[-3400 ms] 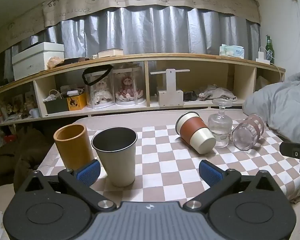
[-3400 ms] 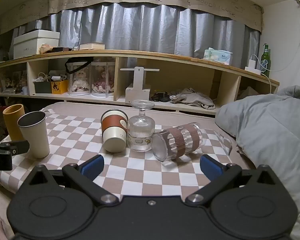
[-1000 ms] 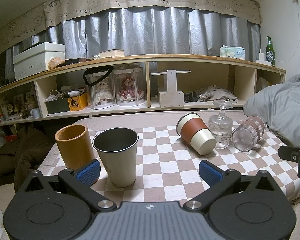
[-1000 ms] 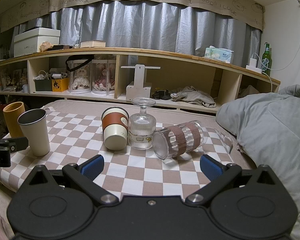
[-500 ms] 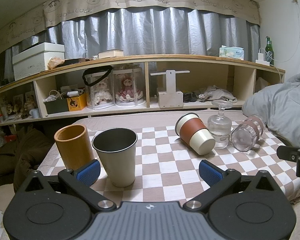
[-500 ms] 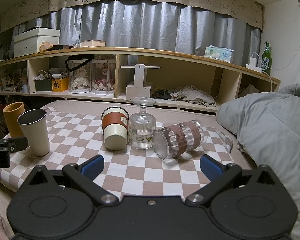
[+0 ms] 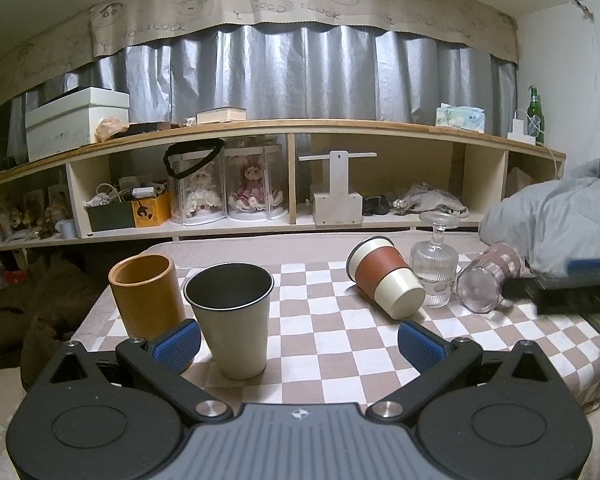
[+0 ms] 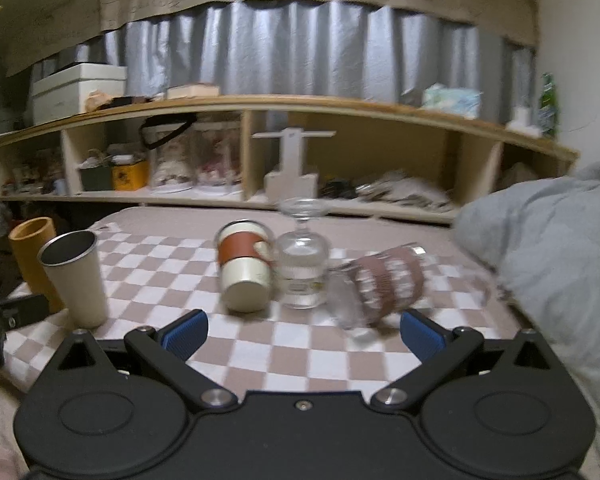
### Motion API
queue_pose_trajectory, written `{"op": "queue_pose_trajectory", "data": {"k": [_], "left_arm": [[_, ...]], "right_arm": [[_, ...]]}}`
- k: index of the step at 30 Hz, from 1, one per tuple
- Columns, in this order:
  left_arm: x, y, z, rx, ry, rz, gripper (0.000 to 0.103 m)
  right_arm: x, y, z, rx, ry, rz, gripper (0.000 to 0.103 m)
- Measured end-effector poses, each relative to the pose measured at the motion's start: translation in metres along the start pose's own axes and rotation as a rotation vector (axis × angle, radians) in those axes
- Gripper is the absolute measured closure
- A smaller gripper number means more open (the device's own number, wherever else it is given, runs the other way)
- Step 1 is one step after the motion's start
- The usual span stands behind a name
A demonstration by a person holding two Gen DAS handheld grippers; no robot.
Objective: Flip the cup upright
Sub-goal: 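Move the right tool to the tipped cream cup and grasp its body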
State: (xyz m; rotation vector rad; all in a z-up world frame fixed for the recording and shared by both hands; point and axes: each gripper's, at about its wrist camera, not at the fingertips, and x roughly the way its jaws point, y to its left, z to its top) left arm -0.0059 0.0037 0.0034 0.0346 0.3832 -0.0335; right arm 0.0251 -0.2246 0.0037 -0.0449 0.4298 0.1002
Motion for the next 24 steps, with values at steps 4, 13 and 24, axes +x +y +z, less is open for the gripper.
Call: {"op": "queue_pose_trajectory", "data": {"k": [4, 13, 24], "left_arm": [[-0.001, 0.003, -0.001, -0.015, -0.013, -0.01, 0.0], [0.004, 0.012, -0.005, -0.051, -0.004, -0.06, 0.0], [0.014, 0.014, -0.01, -0.052, 0.041, -0.109, 0.0]], "right_arm": [[0.02, 0.002, 0.01, 0.043, -0.075, 0.027, 0.0], [0.104, 0.013, 0.037, 0.102, 0.04, 0.127, 0.0], [0.182, 0.03, 0.025, 0.065, 0.147, 0.14, 0.023]]}}
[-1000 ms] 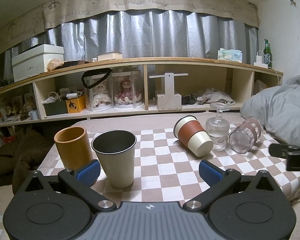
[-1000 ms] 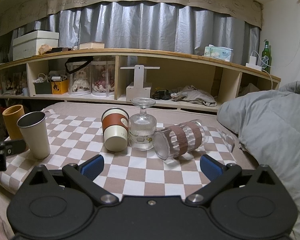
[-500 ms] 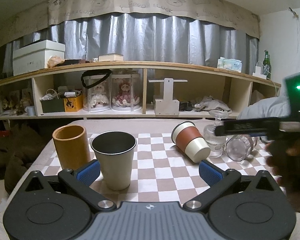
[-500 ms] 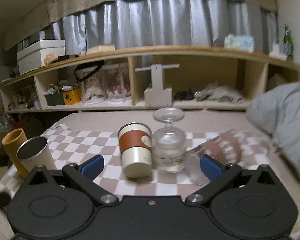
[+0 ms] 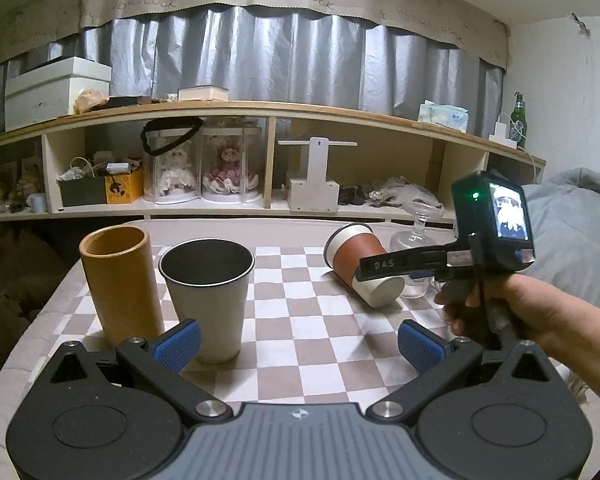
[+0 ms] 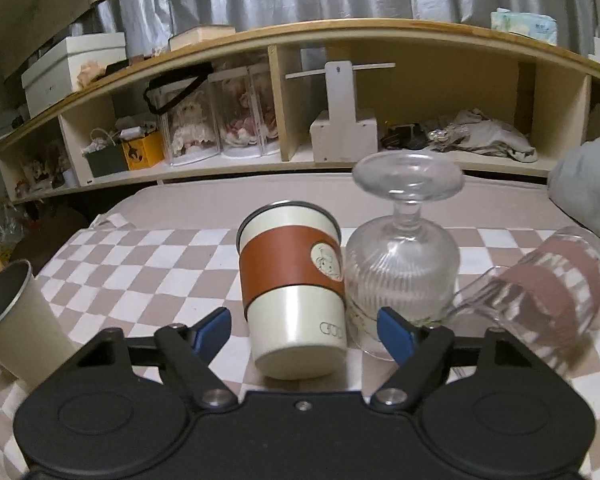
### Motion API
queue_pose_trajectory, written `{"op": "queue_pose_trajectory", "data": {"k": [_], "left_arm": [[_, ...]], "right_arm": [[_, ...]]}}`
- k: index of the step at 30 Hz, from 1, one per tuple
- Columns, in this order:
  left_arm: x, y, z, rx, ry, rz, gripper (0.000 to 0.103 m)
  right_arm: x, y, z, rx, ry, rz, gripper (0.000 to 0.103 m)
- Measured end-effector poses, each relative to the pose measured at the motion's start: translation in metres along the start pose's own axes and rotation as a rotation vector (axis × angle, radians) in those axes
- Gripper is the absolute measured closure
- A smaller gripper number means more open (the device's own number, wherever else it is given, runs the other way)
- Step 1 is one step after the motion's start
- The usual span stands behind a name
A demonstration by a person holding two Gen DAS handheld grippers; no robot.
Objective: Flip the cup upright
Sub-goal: 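Move the right tool to the tipped cream cup and grasp its body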
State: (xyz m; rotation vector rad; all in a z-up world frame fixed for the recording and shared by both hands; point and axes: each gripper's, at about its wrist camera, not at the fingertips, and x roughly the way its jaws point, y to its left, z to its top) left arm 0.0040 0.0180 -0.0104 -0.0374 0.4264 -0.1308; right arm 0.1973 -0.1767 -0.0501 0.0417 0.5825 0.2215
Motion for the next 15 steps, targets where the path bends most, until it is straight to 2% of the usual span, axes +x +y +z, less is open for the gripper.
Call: {"op": "queue_pose_trajectory", "data": {"k": [2, 3, 5, 10, 15], "left_arm": [[0.001, 0.0, 0.0, -0.007, 0.007, 0.002, 0.0], [0.002, 0.0, 0.001, -0.011, 0.009, 0.006, 0.0], [0.001, 0.001, 0.002, -0.02, 0.011, 0.016, 0.0], [-0.001, 0.004, 0.005, -0.044, 0.014, 0.014, 0.0], [-0.004, 0.008, 0.009, -0.08, 0.026, -0.026, 0.0]], "right_arm": [[0.005, 0.002, 0.0, -0.01, 0.009, 0.012, 0.028], [0.007, 0.004, -0.001, -0.022, 0.01, 0.018, 0.037], [0.008, 0.007, -0.003, -0.047, 0.022, 0.006, 0.046], [-0.008, 0.012, -0.009, -0.064, 0.046, -0.005, 0.046], [-0.041, 0.021, -0.021, -0.073, 0.096, -0.013, 0.046]]}}
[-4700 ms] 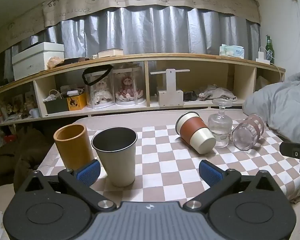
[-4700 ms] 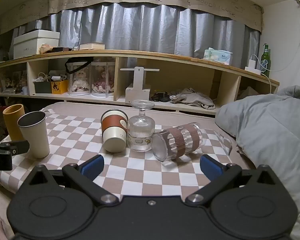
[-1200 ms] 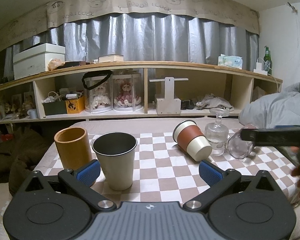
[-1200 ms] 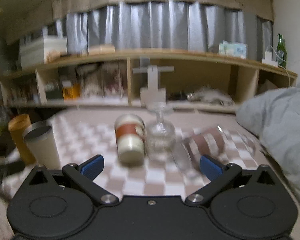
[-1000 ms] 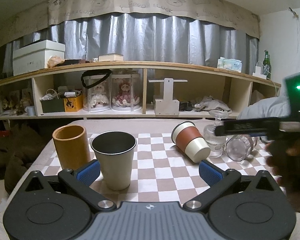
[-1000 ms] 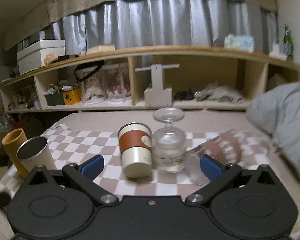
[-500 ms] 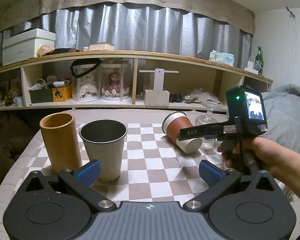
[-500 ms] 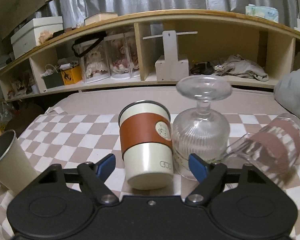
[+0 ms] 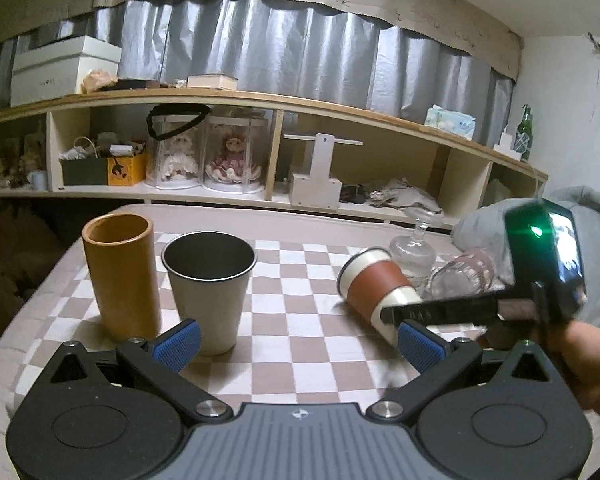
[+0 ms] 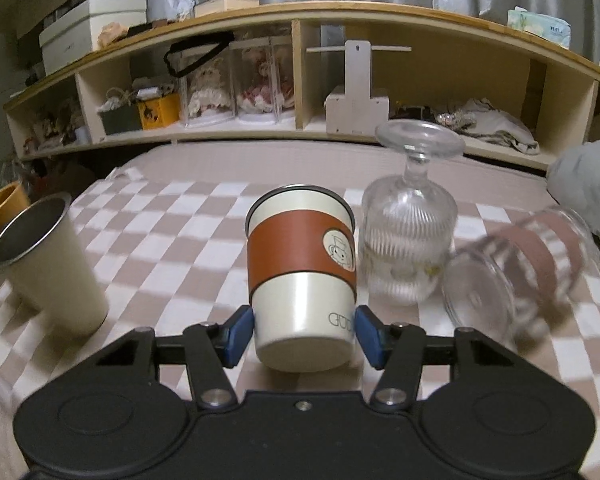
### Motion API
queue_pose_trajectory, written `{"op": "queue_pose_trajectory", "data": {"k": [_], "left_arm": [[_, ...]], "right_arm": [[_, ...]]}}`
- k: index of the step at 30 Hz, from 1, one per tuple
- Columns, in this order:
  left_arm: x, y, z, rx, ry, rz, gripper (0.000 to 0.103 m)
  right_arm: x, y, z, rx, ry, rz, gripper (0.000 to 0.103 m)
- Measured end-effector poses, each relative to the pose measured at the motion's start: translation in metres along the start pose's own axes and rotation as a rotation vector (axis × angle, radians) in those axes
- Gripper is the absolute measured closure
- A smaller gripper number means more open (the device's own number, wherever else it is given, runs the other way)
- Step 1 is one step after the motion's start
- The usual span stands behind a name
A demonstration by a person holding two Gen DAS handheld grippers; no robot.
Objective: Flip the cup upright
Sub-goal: 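Move the right tool to the tipped cream cup and grasp its body, then grasp the cup's rim with the left tool while the right tool holds its body, then rotate the cream cup rim-up with both tools holding it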
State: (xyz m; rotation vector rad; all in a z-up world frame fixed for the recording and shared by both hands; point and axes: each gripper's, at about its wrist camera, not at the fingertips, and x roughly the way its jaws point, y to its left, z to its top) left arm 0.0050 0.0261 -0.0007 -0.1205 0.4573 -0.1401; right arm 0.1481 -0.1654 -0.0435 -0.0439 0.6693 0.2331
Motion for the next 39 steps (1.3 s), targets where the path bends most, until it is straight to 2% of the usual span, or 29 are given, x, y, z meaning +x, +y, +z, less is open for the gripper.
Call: {"op": "queue_pose_trajectory", "data": {"k": [4, 8, 11, 15, 19, 27, 30, 34, 37, 39], "left_arm": [[0.001, 0.001, 0.008, -0.05, 0.022, -0.038, 0.0], [0.012, 0.004, 0.022, -0.154, 0.083, -0.118, 0.0], [0.033, 0.002, 0.034, -0.225, 0.161, -0.175, 0.0], [0.074, -0.006, 0.047, -0.314, 0.261, -0.21, 0.001], [0.119, -0.014, 0.048, -0.422, 0.386, -0.257, 0.004], [0.188, -0.029, 0.027, -0.478, 0.536, -0.237, 0.005], [0.199, -0.029, 0.02, -0.489, 0.549, -0.24, 0.008], [0.204, -0.029, 0.013, -0.497, 0.543, -0.274, 0.025], [0.198, -0.027, 0.016, -0.473, 0.511, -0.264, 0.025], [0.188, -0.028, 0.022, -0.419, 0.457, -0.25, 0.025]], "right_arm": [[-0.028, 0.004, -0.01, 0.005, 0.02, 0.01, 0.046], [-0.054, 0.003, -0.022, 0.034, 0.026, 0.032, 0.046], [-0.064, 0.002, -0.032, 0.044, 0.04, 0.041, 0.046], [-0.064, 0.0, -0.043, 0.052, 0.068, 0.045, 0.047], [-0.064, -0.002, -0.05, 0.057, 0.083, 0.056, 0.047], [-0.064, -0.009, -0.053, 0.072, 0.084, 0.086, 0.047], [-0.064, -0.011, -0.055, 0.067, 0.082, 0.097, 0.047], [-0.064, -0.011, -0.055, 0.055, 0.08, 0.105, 0.047], [-0.064, -0.011, -0.056, 0.042, 0.073, 0.108, 0.047], [-0.063, -0.012, -0.056, 0.04, 0.067, 0.119, 0.047]]}}
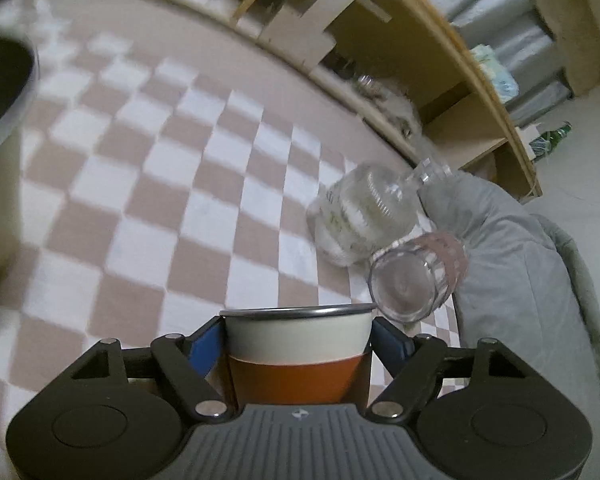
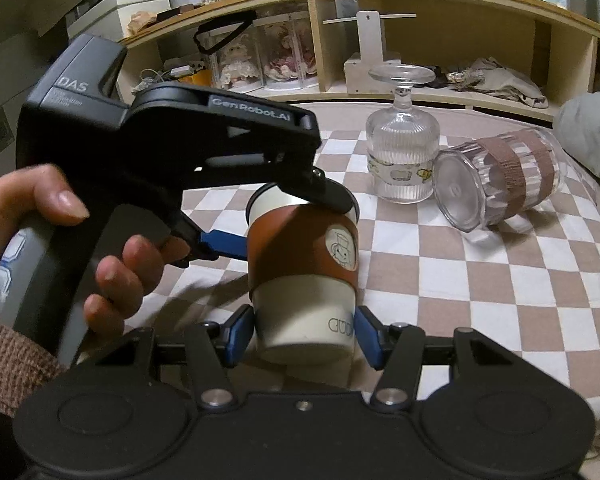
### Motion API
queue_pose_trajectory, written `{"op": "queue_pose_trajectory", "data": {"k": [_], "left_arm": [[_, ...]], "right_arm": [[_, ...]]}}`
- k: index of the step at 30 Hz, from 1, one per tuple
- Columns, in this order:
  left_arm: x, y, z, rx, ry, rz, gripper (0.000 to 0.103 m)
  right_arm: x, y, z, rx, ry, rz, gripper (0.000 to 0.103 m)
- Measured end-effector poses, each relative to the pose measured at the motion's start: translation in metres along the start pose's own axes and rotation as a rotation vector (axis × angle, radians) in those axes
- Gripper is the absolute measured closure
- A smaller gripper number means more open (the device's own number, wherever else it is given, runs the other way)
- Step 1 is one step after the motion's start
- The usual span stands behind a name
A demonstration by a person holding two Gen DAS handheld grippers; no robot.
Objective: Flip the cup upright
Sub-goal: 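Rotate the cream cup rim-up with both tools holding it, then lower the upright cup beside the grey tumbler and open both tools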
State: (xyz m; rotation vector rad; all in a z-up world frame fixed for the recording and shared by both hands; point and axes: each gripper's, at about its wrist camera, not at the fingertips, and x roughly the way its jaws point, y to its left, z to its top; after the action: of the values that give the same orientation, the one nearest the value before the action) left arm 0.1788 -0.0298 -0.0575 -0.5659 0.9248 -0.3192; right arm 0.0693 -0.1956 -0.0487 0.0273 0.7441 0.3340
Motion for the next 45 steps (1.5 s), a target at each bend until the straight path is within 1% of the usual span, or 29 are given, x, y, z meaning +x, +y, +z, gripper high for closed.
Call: {"op": "queue_pose_trajectory", "data": {"k": [2, 7, 10, 12, 18, 20, 22, 25, 29, 35, 38, 41, 45], "left_arm": [[-0.014, -0.008, 0.0, 0.084, -0.056, 0.021, 0.025], [-0.049, -0.024, -0.007, 0.293, -0.18, 0.105, 0.025], [-0.062, -0.027, -0.011, 0.369, -0.214, 0.156, 0.025], [-0.067, -0.026, -0.013, 0.389, -0.227, 0.184, 0.026], [-0.077, -0.021, -0.015, 0.399, -0.227, 0.226, 0.026], [-0.078, -0.017, -0.015, 0.386, -0.221, 0.221, 0.026], [-0.081, -0.012, -0.015, 0.359, -0.213, 0.2, 0.025], [-0.085, -0.009, -0.016, 0.332, -0.213, 0.179, 0.025], [-0.094, -0.005, -0.018, 0.323, -0.23, 0.185, 0.025], [-0.1, 0.009, -0.019, 0.279, -0.228, 0.196, 0.025], [-0.102, 0.013, -0.017, 0.269, -0.235, 0.198, 0.025], [-0.102, 0.014, -0.015, 0.257, -0.237, 0.189, 0.025], [-0.103, 0.017, -0.015, 0.246, -0.243, 0.186, 0.025]], "right_arm": [[0.002, 0.001, 0.0, -0.006, -0.016, 0.025, 0.047], [0.012, 0.012, 0.005, -0.053, -0.072, 0.077, 0.048], [0.02, 0.024, 0.008, -0.098, -0.104, 0.089, 0.049], [0.028, 0.032, 0.009, -0.129, -0.118, 0.09, 0.05], [0.053, 0.052, 0.009, -0.204, -0.169, 0.075, 0.05], [0.059, 0.056, 0.009, -0.221, -0.187, 0.071, 0.05], [0.064, 0.059, 0.007, -0.236, -0.198, 0.071, 0.05], [0.069, 0.063, 0.004, -0.246, -0.197, 0.066, 0.05], [0.077, 0.068, 0.004, -0.255, -0.229, 0.051, 0.05], [0.083, 0.073, 0.009, -0.227, -0.287, 0.061, 0.051], [0.086, 0.077, 0.01, -0.238, -0.282, 0.059, 0.051], [0.087, 0.076, 0.006, -0.255, -0.246, 0.057, 0.051], [0.089, 0.076, 0.003, -0.255, -0.247, 0.055, 0.053]]}}
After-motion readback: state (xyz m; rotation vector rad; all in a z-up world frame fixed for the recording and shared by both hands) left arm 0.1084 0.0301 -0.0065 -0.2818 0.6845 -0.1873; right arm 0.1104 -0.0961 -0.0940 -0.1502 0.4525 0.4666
